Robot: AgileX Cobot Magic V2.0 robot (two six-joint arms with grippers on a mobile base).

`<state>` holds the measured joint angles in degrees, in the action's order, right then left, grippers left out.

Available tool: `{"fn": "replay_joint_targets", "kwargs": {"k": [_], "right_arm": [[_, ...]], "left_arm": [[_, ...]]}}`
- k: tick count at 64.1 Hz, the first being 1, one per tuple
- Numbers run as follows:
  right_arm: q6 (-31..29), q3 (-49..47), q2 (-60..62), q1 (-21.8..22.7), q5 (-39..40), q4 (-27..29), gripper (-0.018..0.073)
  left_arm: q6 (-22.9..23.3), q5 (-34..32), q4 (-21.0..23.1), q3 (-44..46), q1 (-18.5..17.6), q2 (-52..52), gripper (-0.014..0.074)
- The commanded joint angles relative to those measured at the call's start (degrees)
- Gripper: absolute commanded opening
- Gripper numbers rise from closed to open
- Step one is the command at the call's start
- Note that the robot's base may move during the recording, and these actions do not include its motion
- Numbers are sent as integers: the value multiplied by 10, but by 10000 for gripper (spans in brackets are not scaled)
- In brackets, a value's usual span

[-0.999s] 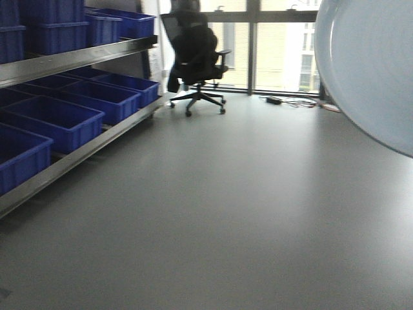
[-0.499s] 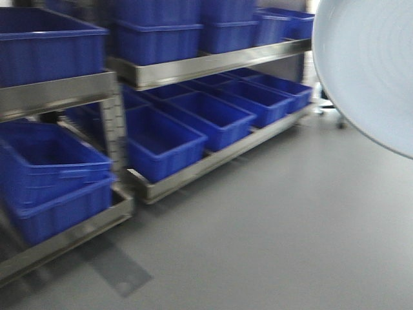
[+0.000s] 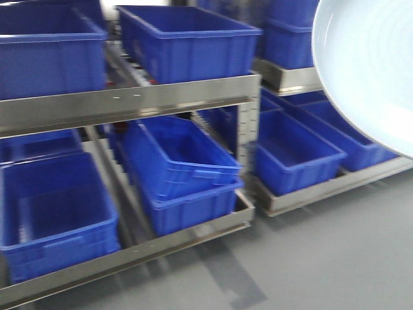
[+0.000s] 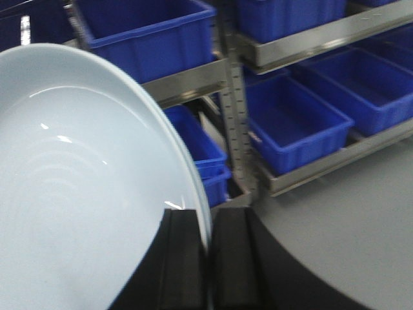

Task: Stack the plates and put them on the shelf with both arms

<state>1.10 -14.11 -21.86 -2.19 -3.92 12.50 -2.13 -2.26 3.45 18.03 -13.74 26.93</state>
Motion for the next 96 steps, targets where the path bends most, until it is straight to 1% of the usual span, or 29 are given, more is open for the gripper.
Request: {"fn": "replay_joint_targets", "kwargs": {"k": [1, 96], "right_arm": [[0, -18, -2, 2, 58, -1, 48], [0, -18, -2, 2, 58, -1, 48]], "left_arm": [[6, -50, 5, 20, -4, 3, 83], [6, -50, 5, 20, -4, 3, 83]]}}
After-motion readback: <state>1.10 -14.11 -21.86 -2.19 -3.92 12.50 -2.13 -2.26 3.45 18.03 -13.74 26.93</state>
